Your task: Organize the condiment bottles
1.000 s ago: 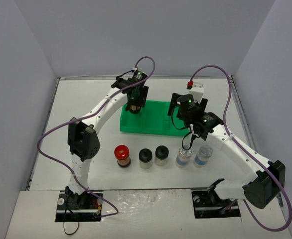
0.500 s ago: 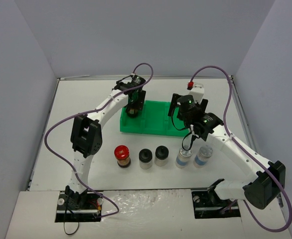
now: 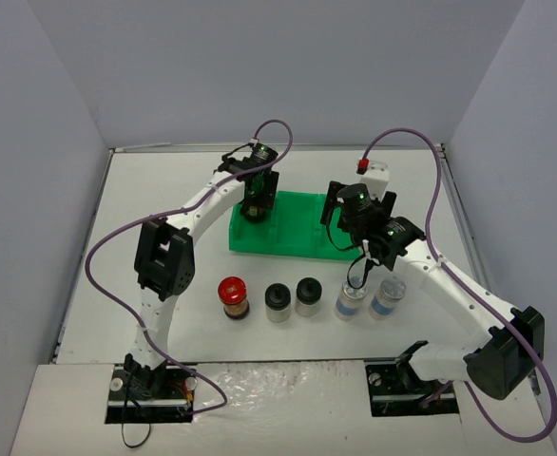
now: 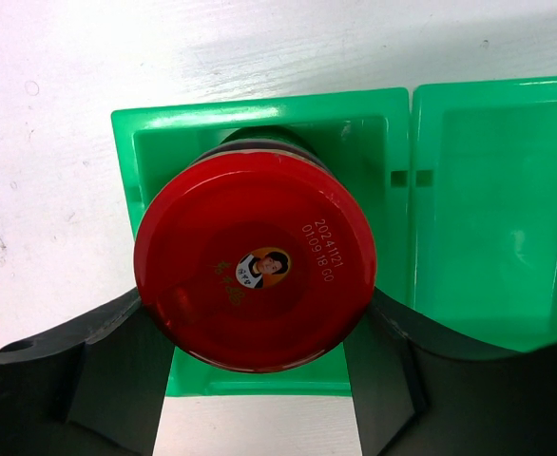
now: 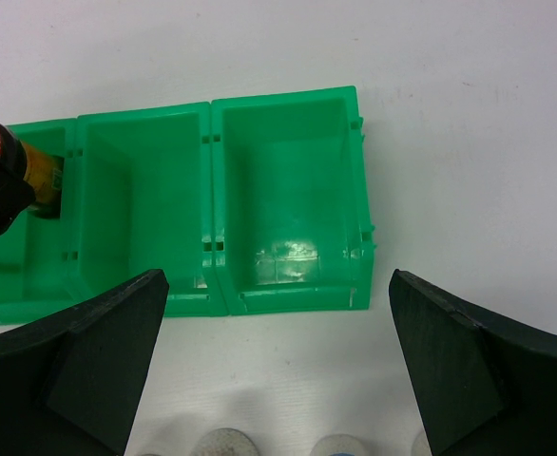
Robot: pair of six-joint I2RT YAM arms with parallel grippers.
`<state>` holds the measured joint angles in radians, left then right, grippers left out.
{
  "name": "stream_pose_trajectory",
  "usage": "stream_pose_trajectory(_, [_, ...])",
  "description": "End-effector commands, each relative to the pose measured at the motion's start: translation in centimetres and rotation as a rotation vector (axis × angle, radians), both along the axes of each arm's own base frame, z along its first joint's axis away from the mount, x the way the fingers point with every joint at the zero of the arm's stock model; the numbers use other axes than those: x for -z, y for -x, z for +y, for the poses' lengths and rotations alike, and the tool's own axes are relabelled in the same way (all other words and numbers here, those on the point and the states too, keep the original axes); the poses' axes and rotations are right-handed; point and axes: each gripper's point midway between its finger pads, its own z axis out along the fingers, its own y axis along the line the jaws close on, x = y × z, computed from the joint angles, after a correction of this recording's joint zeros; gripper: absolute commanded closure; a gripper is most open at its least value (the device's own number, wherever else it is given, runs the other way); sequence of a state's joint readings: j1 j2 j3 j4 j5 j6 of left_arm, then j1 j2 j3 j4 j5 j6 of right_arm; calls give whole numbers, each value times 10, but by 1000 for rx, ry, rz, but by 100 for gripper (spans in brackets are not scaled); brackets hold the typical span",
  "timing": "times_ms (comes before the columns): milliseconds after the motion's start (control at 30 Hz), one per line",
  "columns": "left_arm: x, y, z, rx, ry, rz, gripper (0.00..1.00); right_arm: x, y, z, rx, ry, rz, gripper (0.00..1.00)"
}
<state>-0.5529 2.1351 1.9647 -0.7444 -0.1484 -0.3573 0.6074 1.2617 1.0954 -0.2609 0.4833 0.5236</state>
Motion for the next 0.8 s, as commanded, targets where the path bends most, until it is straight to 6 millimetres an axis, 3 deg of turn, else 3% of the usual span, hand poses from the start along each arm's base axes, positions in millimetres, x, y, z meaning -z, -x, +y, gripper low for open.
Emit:
stream_pose_trajectory(0, [-57,-12,-1,-31,81,-144,47,-18,-1,-2,31,-25,-66,0])
stream_pose_trajectory(133, [-63,-9,4,-37,78,-159,28,-17,-2,-1,29,-20,-63,0])
stream_pose_trajectory(300, [-73,-8,9,-47,72,-189,14,-14,-1,3,19,-16,-55,0])
stream_pose_trajectory(600, [-114,3,24,-83,82,-254,8,-12,0,3,16,-10,-53,0])
stream_pose_trajectory(667, [-123,12,27,-93,91,-251,8,-13,1,3,16,-11,-55,0])
stream_pose_trajectory(767, [-128,43,34,-105,122,-217,9,-15,2,1,20,-12,-60,0])
